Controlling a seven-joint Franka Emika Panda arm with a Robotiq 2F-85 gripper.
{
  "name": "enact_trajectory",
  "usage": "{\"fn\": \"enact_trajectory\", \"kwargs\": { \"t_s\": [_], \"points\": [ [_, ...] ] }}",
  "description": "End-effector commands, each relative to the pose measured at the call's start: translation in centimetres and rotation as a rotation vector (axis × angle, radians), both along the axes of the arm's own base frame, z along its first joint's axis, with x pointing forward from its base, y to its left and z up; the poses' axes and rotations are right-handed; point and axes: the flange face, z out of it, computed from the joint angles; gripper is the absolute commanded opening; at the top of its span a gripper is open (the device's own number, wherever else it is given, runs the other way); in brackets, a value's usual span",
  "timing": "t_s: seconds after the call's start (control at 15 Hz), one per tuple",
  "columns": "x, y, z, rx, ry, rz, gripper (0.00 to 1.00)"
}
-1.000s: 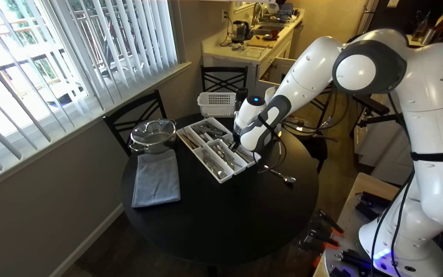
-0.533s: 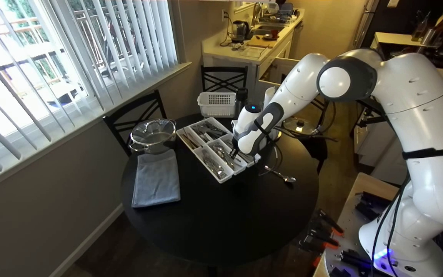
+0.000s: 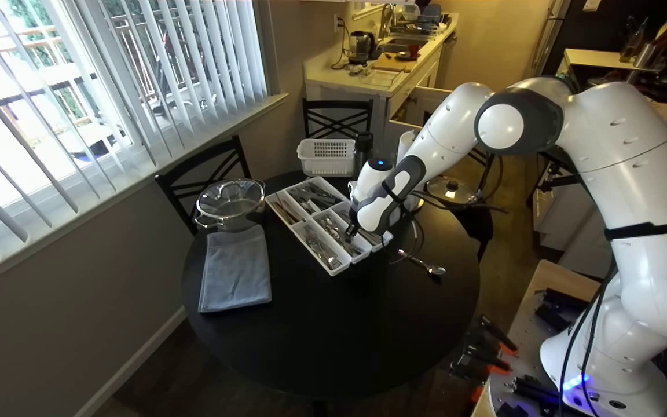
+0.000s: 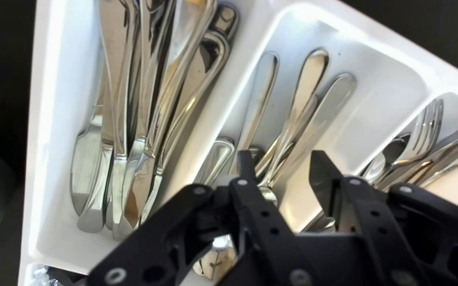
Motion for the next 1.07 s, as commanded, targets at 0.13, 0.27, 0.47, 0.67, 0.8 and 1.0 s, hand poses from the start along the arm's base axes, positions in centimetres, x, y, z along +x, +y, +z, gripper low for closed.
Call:
{"fn": "enact_trajectory", "kwargs": {
  "t_s": [0.13,0.27,0.47,0.67,0.8,1.0],
  "points": [
    [-6.3,0.4,3.0,-0.013,-0.09,0.013,0.84],
    [-9.2,0.1,3.2,-0.013,-0.117,-0.02,0.97],
    [-13.8,-0.5,2.5,-0.026,-0.083,-0.06,1.0],
    [-16.9,-1.5,0.7,-0.02,0.002,-0.087,1.0],
    [-17.9,-2.1,-0.5,-0.004,0.043,-0.093,1.0],
    [-18.0,-3.5,-2.1,0.016,0.081,-0.089,1.0]
  ]
}}
